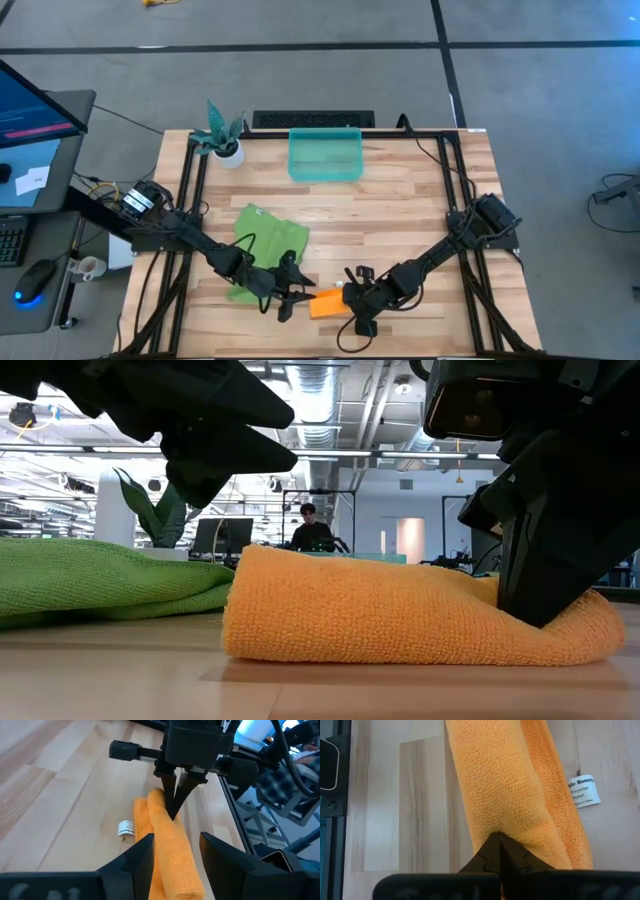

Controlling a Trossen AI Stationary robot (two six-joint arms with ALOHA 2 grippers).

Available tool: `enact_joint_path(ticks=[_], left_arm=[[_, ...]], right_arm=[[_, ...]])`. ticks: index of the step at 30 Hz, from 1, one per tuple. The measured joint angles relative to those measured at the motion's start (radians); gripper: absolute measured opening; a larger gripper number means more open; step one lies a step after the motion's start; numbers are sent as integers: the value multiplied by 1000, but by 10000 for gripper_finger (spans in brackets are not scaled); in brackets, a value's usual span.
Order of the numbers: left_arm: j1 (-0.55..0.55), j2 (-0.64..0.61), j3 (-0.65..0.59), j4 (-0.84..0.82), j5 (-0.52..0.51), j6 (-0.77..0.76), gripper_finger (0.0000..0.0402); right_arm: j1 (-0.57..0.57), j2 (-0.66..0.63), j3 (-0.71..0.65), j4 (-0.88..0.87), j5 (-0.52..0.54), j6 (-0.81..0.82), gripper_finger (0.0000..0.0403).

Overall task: Roll microfiber towels into tight, uniform cylinder then place into a basket
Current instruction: Roll the orange microfiber cloth

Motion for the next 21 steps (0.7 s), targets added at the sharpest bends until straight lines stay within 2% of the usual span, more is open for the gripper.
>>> enact_joint_path(ticks=[7,15,19,21], left_arm=[[0,0,1,-3,16,-9,154],[32,0,10,0,22,-25,207],[52,1,10,0,110,-105,223],[52,25,12,20,117,-138,224]], right_arm=[[-1,0,0,0,0,0,16],[-1,0,0,4,0,0,14],[-2,0,0,5,0,0,17],[-2,0,0,6,2,0,17]])
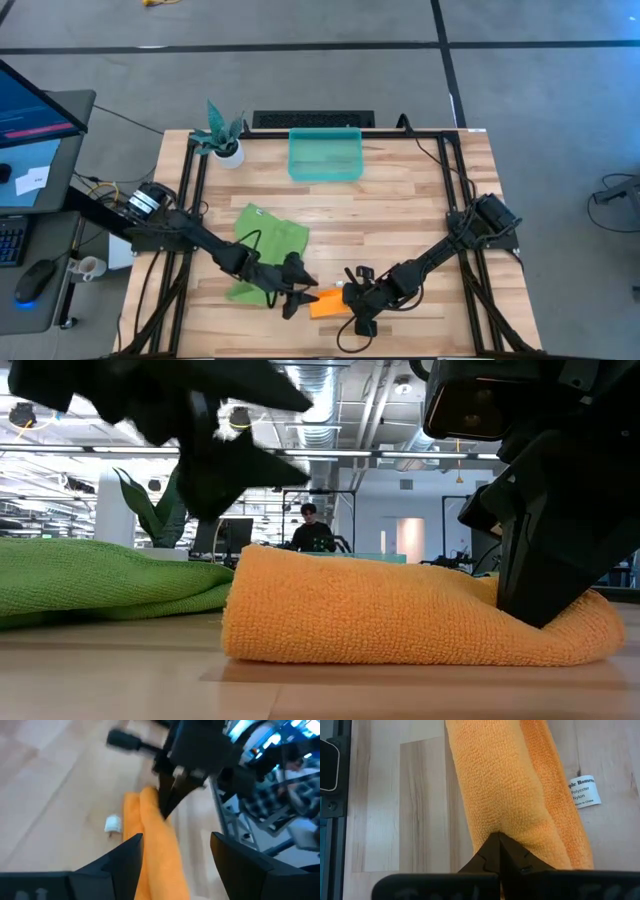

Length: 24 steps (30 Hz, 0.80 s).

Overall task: Roll microfiber towels into tight, uniform cylinder then place into a basket
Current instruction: Roll the orange microfiber cloth

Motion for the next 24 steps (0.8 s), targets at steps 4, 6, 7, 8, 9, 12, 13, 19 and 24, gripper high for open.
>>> enact_joint_path(ticks=[4,6,7,8,9,12,13,19,24], left_arm=[[-11,78,20,16,6,-37,224],[-13,120,52,15,29,-43,224],[-13,141,72,17,52,-44,224],[-13,157,88,17,75,-43,224],[-13,170,104,7,93,-43,224],[-12,199,156,-81,103,-41,224],[-12,202,171,-117,95,-36,224],[-12,202,255,-311,32,-13,224],[-12,204,289,-445,23,-18,224]], right_arm=[[0,0,0,2,0,0,15],[0,0,0,3,3,0,13],[0,0,0,2,2,0,13],[0,0,0,4,4,0,14],[0,0,0,4,5,0,15],[0,0,0,5,5,0,16],[0,0,0,4,6,0,16],[0,1,0,4,6,0,14],[0,1,0,4,6,0,16]])
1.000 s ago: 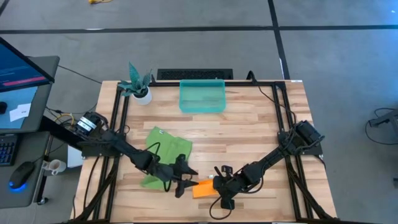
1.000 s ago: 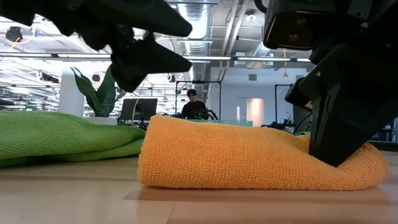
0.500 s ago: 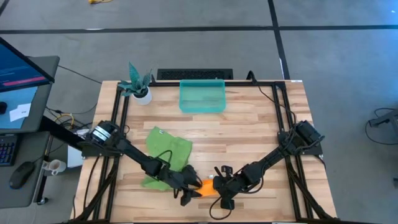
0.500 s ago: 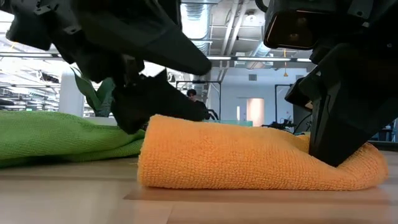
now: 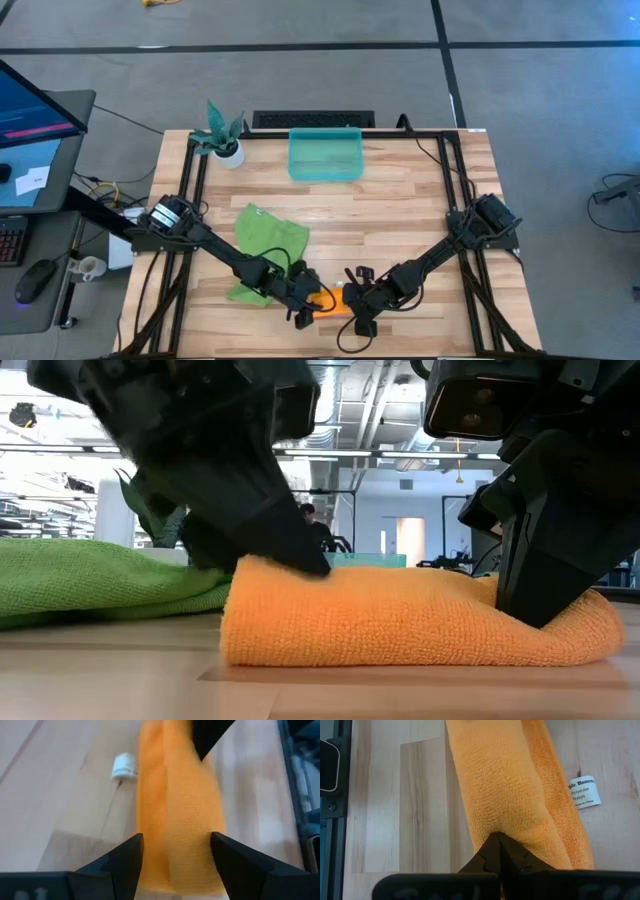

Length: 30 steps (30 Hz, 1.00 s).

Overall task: Roll microfiber towels into tight, uniform cylinder then place into a basket
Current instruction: Roll the orange microfiber cloth

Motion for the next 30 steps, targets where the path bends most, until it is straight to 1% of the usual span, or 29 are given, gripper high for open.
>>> enact_joint_path(ticks=[5,15,20,30], left_arm=[[0,0,-7,-25,-1,-35,224],[0,-1,-36,-22,14,-114,224],[1,-1,-36,-25,36,-117,224],[8,66,-33,32,69,-170,224]], right_arm=[[0,1,1,8,0,0,14],[0,2,1,11,0,0,13],[-1,2,1,11,3,0,15],[-12,2,0,17,2,0,15]])
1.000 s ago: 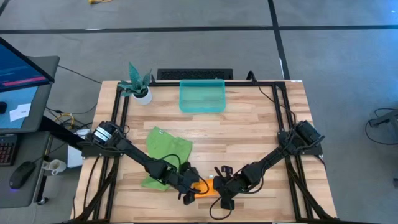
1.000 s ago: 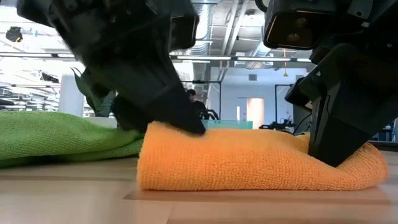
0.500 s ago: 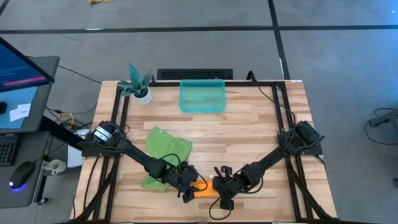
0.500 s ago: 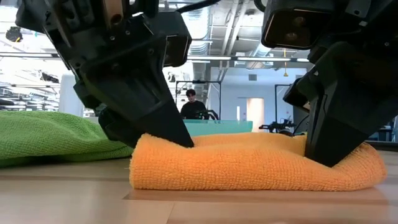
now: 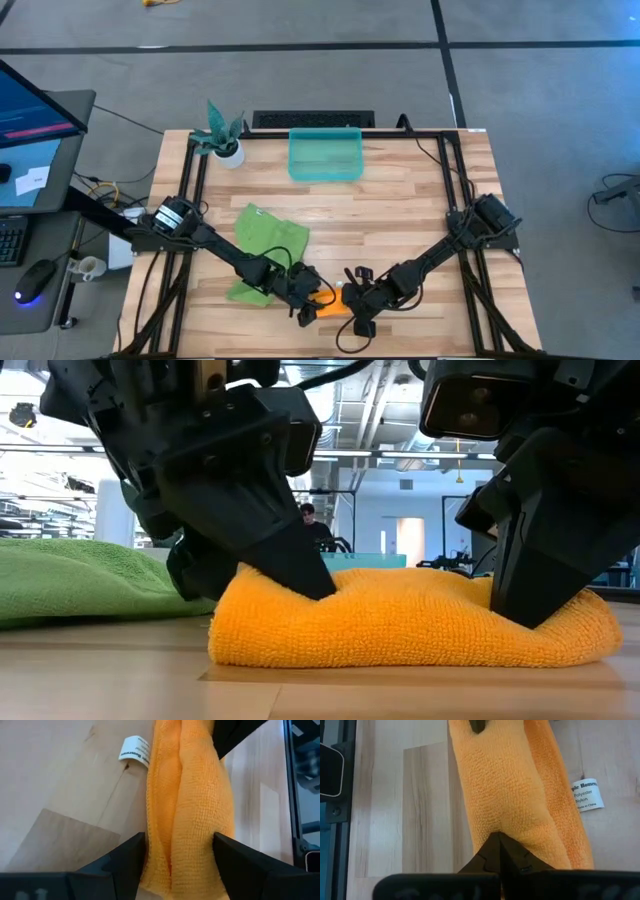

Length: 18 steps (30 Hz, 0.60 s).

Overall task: Roll microfiber towels into tight, uniform cylinder then place into a basket
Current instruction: Roll the orange microfiber cloth

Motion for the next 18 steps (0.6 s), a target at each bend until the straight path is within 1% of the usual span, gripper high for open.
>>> enact_joint_path(ticks=[4,7,10,18], left_arm=[[-1,2,-2,10,1,-5,223],[-6,6,-4,33,1,6,209],[-7,8,-5,40,1,21,178],[-9,12,-5,55,12,37,71]], right_arm=[[0,0,0,5,1,0,16],[0,0,0,6,2,0,14],[0,0,0,7,2,0,14],[0,0,0,14,4,0,21]])
